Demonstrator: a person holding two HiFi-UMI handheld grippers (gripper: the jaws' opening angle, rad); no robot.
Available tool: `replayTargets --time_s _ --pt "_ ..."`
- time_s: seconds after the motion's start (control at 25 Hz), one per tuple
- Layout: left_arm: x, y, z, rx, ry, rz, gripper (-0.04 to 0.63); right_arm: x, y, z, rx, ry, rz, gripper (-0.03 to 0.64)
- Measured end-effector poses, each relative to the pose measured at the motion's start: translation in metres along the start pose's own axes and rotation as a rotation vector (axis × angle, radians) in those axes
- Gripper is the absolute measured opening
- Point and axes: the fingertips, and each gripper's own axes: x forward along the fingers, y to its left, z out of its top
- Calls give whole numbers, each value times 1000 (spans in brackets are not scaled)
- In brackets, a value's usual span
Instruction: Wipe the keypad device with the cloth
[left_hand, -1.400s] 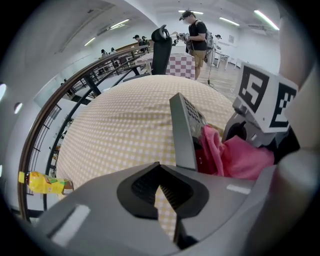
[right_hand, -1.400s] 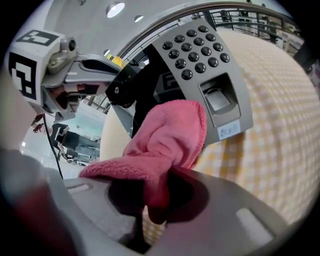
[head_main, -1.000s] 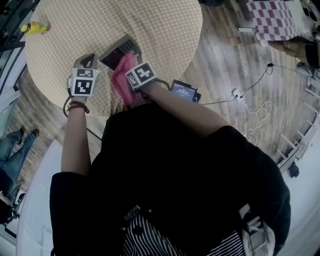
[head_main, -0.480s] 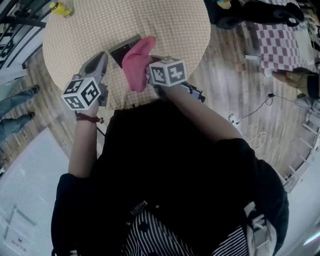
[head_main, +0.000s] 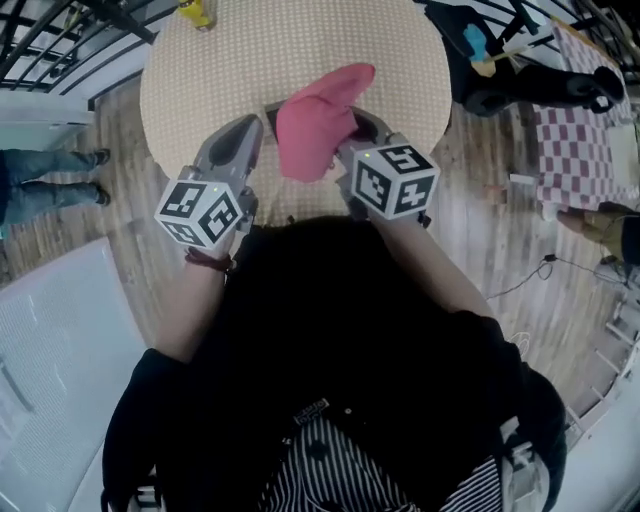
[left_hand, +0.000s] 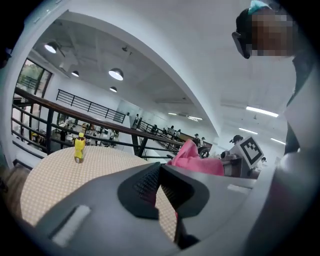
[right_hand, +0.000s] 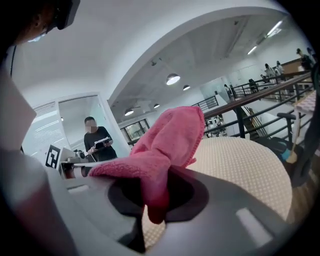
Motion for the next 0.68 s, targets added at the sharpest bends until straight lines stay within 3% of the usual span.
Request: replayTargets --time_s 0.24,0.4,0.68 --pt "-9 -21 -1 10 19 -54 2 -19 6 4 -42 -8 -6 64" --pt "-7 -34 -8 -5 20 -119 2 -17 0 -7 -9 -12 -7 64" --pt "-10 -46 -15 -13 15 -35 2 -27 6 -21 -11 -15 27 64"
